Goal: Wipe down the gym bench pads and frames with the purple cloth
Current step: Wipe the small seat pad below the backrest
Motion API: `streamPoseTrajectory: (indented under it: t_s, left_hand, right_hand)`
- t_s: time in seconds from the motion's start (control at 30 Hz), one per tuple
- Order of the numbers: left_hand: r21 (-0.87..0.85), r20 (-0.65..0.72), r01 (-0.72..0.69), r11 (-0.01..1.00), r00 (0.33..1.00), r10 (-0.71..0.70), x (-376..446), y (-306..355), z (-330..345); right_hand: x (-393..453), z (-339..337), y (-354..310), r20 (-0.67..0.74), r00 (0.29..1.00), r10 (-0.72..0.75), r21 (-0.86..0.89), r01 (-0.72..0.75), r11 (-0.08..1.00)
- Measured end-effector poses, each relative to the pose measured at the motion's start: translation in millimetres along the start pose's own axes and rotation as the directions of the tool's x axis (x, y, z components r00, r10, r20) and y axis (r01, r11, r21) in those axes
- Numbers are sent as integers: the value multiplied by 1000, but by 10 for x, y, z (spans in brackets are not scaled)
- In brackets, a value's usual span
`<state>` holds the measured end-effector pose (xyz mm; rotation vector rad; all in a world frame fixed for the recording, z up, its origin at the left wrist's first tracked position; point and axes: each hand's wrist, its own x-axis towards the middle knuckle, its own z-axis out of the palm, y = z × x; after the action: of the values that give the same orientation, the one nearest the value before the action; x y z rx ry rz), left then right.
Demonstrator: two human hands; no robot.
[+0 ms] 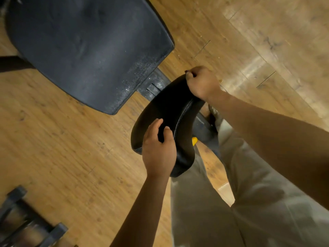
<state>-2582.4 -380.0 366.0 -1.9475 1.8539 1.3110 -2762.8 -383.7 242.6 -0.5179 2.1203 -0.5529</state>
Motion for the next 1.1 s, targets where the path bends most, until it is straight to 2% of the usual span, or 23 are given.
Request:
streamPoseTrajectory:
  t_s: [0.07, 0.17, 0.3, 0.4, 0.57, 0.63, 0.7, 0.8, 0.87, 0.97, 1.03, 1.1]
  left_hand:
    - [11, -26, 5, 1000, 1000, -5, -20, 11, 10]
    - [-1, -74, 20, 1000, 997, -20, -44, 38, 25]
    - [-8, -113, 39, 999, 993, -40, -75, 88, 34]
    - [-17, -142, 41, 999, 989, -43, -82, 90, 36]
    - [-20, -194, 27, 999, 981, -30, -86, 97, 39]
    - [-27, -201, 26, 999, 979, -31, -81, 98, 47]
    - [-20, -208, 24, 1000, 978, -27, -78, 79, 54]
    - [-1, -216, 1, 1000, 976, -1, -74, 51, 53]
    - [-4, -214, -5, 1000, 977, 4, -77, 51, 51]
    - [-17, -207, -20, 1000, 978, 16, -73, 49, 44]
    - [-10, -204, -25, 1000, 979, 22, -69, 46, 50]
    - [-15, -199, -22, 1000, 980, 18, -64, 33, 52]
  right_hand:
    - [251, -97, 3, 209, 975, 79, 62, -94, 994]
    - [389, -96, 58, 288, 955, 70, 186, -127, 974]
    - [-78, -71, 255, 106, 982, -159, 129, 145, 981]
    - [-532, 44, 429, -36, 950, -311, 48, 313, 949]
    - [-470, 83, 383, -57, 962, -265, 86, 269, 959]
    - [-246, -42, 273, 19, 981, -192, 126, 188, 974]
    - [101, -123, 185, 184, 980, -75, 104, 57, 993]
    - [576, -113, -20, 425, 904, 41, 16, -53, 998]
    - [727, -48, -53, 477, 876, 69, -38, -58, 998]
    - [629, -25, 44, 407, 912, -43, -4, 49, 999]
    - [357, -51, 134, 272, 939, -209, 43, 205, 978]
    - [16, -41, 245, 147, 917, -370, -5, 375, 927]
